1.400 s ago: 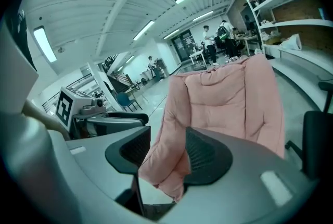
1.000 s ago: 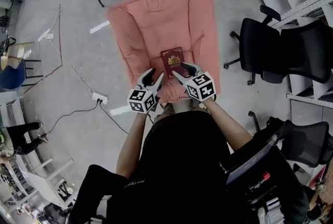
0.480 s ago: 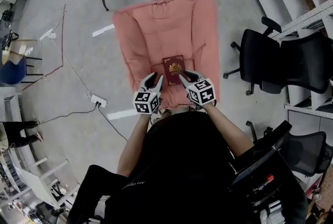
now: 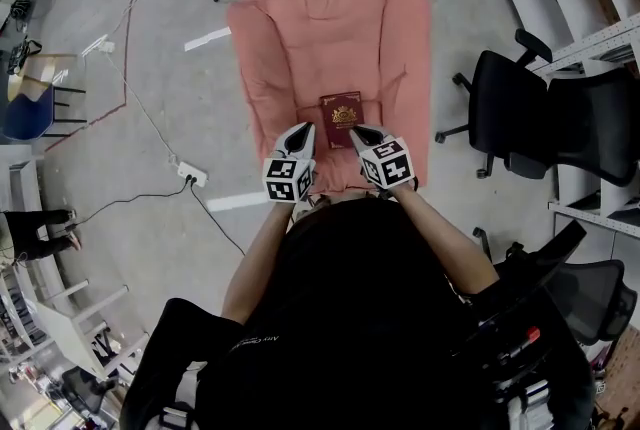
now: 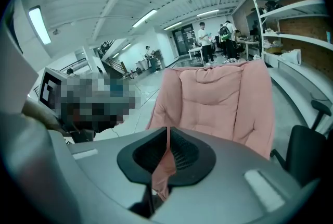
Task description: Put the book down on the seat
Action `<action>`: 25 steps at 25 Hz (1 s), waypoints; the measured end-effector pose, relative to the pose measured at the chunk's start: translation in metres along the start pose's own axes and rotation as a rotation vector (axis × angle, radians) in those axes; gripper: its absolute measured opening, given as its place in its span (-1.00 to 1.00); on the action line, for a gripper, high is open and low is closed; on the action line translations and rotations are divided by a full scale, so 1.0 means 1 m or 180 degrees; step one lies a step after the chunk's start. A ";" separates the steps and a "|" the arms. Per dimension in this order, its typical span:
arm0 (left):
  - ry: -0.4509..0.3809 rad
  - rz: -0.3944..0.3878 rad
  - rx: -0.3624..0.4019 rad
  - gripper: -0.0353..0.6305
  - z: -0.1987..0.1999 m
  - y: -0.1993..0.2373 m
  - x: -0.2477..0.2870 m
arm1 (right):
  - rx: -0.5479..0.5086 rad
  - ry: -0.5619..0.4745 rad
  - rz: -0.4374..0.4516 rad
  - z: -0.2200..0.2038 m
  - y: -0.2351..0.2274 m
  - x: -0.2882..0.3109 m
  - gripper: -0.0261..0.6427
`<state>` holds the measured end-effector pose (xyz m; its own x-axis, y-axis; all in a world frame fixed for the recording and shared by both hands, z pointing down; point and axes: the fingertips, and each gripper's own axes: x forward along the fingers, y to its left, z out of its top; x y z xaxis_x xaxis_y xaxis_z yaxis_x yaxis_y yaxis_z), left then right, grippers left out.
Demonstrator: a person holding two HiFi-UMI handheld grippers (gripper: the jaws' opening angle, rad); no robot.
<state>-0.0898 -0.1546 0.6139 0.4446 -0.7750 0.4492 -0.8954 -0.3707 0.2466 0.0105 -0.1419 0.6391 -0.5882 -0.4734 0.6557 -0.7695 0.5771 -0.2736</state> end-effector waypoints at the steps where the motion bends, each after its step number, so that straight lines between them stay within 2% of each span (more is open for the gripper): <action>1: -0.0012 0.0004 0.0007 -0.87 0.002 0.000 0.000 | -0.0015 -0.0019 0.0005 0.003 0.001 0.000 -0.85; 8: -0.0199 0.0090 0.0052 -0.87 0.027 0.006 -0.004 | -0.0027 -0.0244 -0.0066 0.030 0.000 -0.006 -0.85; 13: -0.0519 0.0099 0.0143 -0.87 0.076 0.003 -0.004 | -0.0179 -0.0565 -0.0169 0.073 -0.002 -0.017 -0.87; 21: -0.1346 0.0117 0.0548 -0.87 0.190 -0.022 -0.033 | -0.0876 -0.1521 -0.0200 0.183 0.030 -0.073 -0.89; 25: -0.1691 0.0131 0.0798 -0.87 0.234 -0.037 -0.061 | -0.1011 -0.2062 -0.0114 0.224 0.055 -0.111 -0.88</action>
<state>-0.0893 -0.2134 0.3762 0.3939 -0.9176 -0.0538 -0.9190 -0.3943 -0.0016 -0.0221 -0.2066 0.3939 -0.6693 -0.7382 0.0846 -0.7394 0.6729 0.0225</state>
